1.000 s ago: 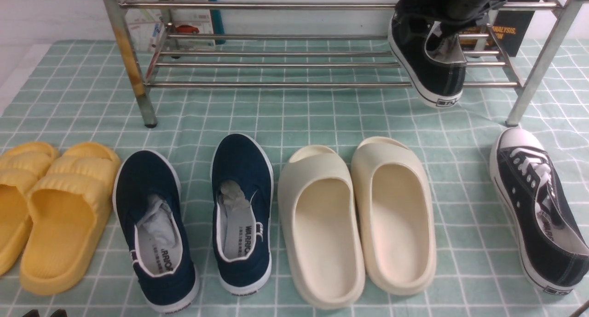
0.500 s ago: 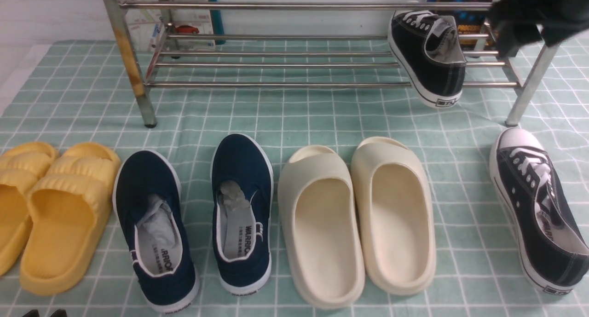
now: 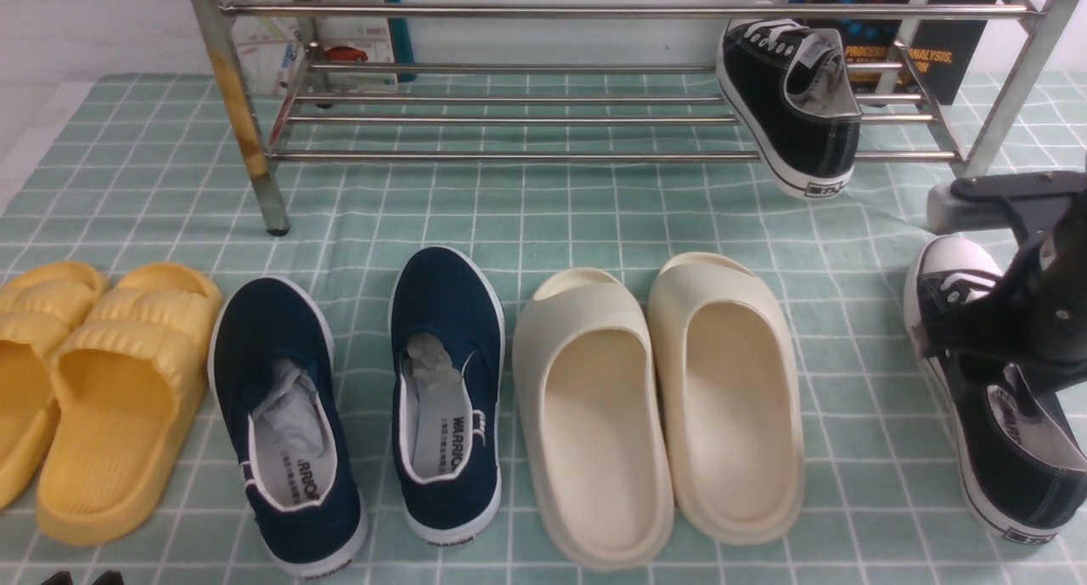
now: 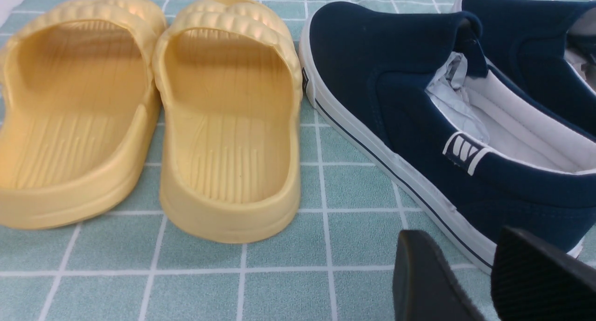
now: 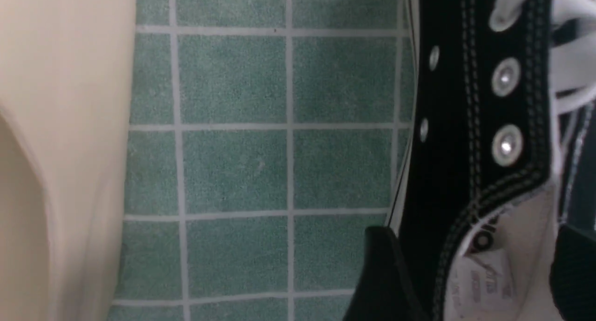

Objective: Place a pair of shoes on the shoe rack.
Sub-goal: Use the right arm to grab the shoe closest to it, then use the right arm to put a shoe into the shoe rack

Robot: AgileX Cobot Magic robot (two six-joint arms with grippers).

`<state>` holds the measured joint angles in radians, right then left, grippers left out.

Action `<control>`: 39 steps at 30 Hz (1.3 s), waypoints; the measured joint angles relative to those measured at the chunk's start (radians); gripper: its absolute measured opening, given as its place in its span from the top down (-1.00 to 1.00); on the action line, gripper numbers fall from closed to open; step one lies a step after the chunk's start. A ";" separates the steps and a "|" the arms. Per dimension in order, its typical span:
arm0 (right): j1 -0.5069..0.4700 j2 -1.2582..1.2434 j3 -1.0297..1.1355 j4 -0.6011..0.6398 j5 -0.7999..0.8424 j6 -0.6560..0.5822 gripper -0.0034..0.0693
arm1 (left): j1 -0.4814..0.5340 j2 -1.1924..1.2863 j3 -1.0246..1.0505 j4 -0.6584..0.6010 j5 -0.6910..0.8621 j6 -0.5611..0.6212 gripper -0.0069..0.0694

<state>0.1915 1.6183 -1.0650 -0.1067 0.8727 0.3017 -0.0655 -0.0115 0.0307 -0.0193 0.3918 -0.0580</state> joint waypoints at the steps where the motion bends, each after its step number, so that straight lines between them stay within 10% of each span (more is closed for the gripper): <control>1: 0.000 0.025 0.001 -0.009 -0.013 0.000 -0.33 | 0.000 0.000 0.000 0.000 0.000 0.000 0.19; 12: -0.001 0.112 0.002 -0.045 -0.062 0.001 0.74 | 0.000 0.000 0.000 0.000 0.000 0.000 0.19; 39: -0.001 0.285 -0.670 -0.065 0.216 -0.121 0.75 | 0.000 0.000 0.000 0.000 0.000 0.000 0.19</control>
<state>0.1904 1.9032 -1.7346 -0.1717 1.0890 0.1805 -0.0655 -0.0115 0.0307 -0.0193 0.3918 -0.0580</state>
